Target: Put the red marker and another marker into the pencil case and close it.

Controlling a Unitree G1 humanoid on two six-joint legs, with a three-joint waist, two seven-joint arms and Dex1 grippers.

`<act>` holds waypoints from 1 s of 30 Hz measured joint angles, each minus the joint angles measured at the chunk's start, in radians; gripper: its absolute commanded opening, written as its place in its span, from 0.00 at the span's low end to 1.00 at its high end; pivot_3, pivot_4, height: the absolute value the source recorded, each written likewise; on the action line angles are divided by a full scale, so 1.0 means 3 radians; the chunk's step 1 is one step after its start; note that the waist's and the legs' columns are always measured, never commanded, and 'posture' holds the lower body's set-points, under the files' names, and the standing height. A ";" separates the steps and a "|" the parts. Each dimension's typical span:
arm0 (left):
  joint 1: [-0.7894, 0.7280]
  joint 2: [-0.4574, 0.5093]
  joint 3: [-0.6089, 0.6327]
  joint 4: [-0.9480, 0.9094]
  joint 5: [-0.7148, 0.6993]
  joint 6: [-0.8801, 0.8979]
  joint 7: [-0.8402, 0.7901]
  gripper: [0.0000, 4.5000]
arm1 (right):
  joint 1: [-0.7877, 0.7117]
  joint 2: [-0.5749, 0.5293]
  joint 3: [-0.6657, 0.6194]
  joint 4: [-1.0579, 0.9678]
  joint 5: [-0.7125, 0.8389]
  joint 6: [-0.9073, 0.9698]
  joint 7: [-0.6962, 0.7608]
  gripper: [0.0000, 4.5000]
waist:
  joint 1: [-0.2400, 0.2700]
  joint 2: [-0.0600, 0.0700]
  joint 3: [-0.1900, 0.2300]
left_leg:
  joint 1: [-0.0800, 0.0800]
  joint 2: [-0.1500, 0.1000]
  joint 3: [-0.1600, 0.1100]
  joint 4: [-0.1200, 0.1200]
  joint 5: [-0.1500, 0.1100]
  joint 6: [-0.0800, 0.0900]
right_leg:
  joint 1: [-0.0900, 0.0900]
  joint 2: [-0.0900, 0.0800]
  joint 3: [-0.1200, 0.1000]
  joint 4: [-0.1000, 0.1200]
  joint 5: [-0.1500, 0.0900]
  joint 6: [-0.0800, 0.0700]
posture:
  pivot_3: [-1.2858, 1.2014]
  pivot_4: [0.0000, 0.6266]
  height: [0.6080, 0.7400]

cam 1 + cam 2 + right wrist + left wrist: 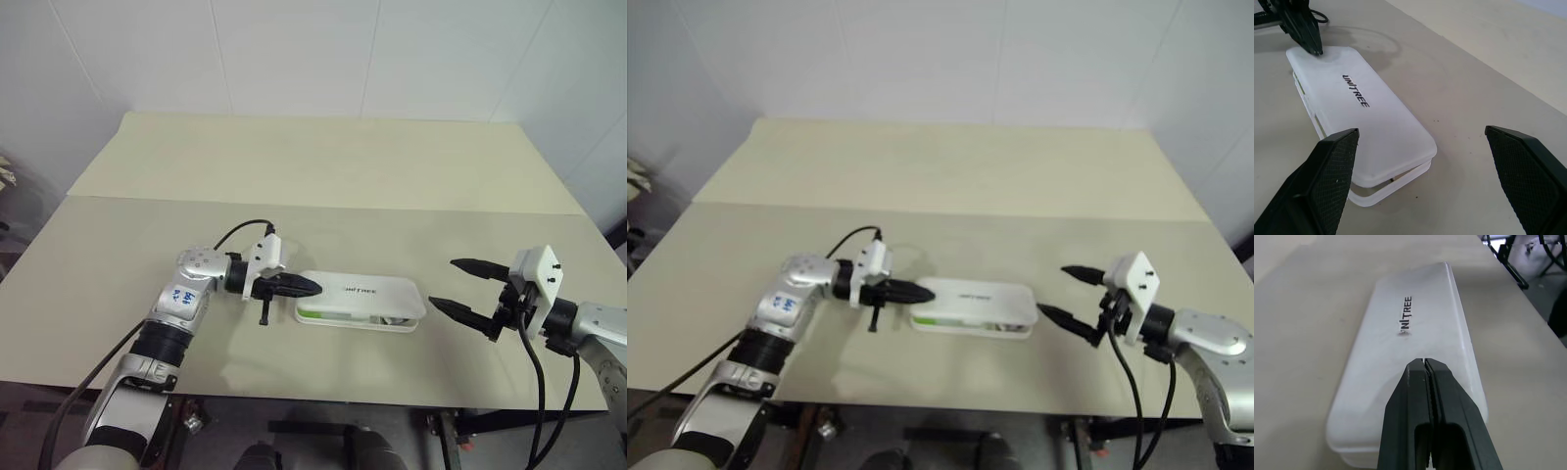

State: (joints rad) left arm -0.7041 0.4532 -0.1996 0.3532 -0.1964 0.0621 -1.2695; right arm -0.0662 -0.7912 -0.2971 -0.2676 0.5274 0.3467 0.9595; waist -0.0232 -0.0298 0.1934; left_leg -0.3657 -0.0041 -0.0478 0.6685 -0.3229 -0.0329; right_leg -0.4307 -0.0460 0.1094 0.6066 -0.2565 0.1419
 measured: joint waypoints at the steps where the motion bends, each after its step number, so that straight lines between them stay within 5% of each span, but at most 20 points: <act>1: 0.0000 -0.0013 -0.0031 0.0000 0.0035 -0.0002 0.0024 0.01 | 0.0015 0.0000 -0.0019 -0.0004 0.0004 0.0011 -0.0005 0.97 | 0.0000 0.0000 0.0000 | 0.0000 0.0000 0.0000 0.0000 0.0000 0.0000 | 0.0000 0.0000 0.0000 0.0000 0.0000 0.0000 | 0.52 0.24 1.00; 20: -0.0119 -0.0070 -0.0416 -0.0108 0.0413 0.0363 0.0263 0.01 | 0.0301 0.0057 -0.0105 -0.0327 0.0086 0.0087 -0.0229 0.97 | -0.0015 0.0003 -0.0004 | 0.0052 0.0001 -0.0001 -0.0002 0.0000 0.0002 | 0.0076 0.0005 0.0004 -0.0021 0.0000 0.0001 | 0.52 0.24 1.00; 28: 0.0080 -0.0133 -0.0066 -0.0212 0.0078 0.0609 0.0313 0.01 | 0.0145 0.0073 -0.0050 -0.0277 0.0078 0.0070 -0.0223 0.97 | -0.0030 0.0004 -0.0003 | 0.0052 0.0003 0.0000 -0.0004 0.0001 0.0003 | 0.0058 0.0004 0.0005 -0.0014 0.0000 0.0001 | 0.52 0.24 1.00; 30: 0.0126 -0.0067 0.0067 -0.0251 -0.0014 0.0629 0.0318 0.09 | 0.0096 0.0072 -0.0033 -0.0203 0.0071 0.0061 -0.0187 0.97 | -0.0022 0.0003 -0.0003 | 0.0048 0.0003 -0.0004 -0.0006 0.0001 0.0003 | 0.0048 0.0005 0.0002 -0.0008 0.0000 0.0000 | 0.52 0.24 1.00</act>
State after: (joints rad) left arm -0.6664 0.4331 -0.1794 0.2780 -0.2007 0.2510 -1.1741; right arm -0.0374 -0.7695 -0.3068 -0.3286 0.5489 0.3649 0.9034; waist -0.0298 -0.0290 0.1925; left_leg -0.3514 -0.0032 -0.0490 0.6666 -0.3227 -0.0320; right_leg -0.4162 -0.0446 0.1102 0.6041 -0.2565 0.1420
